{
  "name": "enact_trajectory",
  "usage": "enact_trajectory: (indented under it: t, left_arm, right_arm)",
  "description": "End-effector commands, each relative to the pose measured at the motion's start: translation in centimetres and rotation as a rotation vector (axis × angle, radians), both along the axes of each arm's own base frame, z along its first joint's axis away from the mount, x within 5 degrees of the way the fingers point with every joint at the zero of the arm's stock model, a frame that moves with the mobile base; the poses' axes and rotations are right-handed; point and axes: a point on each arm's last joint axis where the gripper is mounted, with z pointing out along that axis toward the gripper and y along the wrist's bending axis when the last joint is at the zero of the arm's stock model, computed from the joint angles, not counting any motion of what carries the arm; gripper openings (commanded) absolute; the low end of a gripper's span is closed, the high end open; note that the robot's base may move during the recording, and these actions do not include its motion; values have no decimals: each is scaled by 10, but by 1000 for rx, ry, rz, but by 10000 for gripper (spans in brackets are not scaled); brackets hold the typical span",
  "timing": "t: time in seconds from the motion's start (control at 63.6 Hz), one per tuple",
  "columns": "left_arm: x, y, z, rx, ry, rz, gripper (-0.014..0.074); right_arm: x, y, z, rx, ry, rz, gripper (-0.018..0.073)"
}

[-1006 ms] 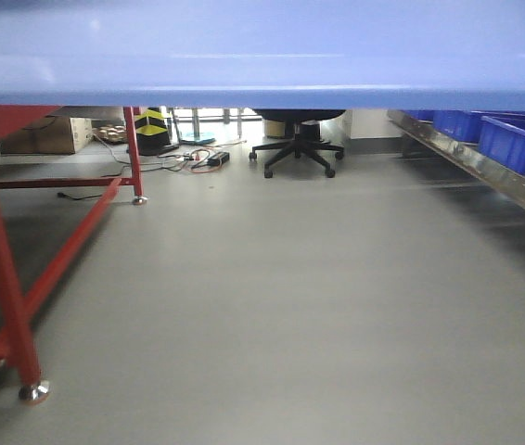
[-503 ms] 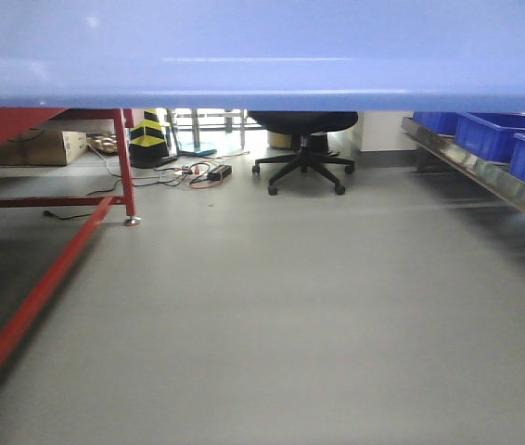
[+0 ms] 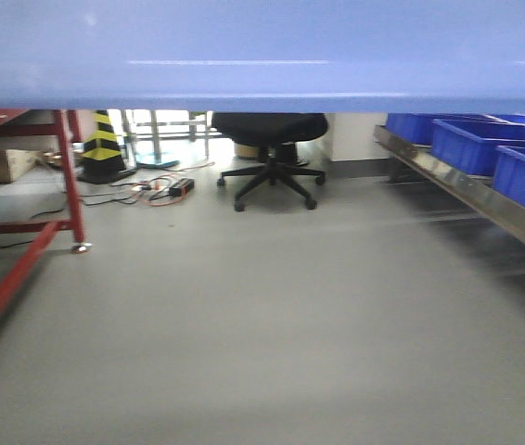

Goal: Grab blue tray and place on right shelf
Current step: 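Hold the tray with both grippers while driving away from the table, then drive up to the steel shelf rack holding the tray raised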

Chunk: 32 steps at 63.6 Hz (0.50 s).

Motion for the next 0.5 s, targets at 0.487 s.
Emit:
enact_trajectory:
  t: [0.487]
  left_arm:
    - [-10,8,9,41,2,-31,-48]
  right_arm:
    - [1,-5,18,-21,-129,-6,66]
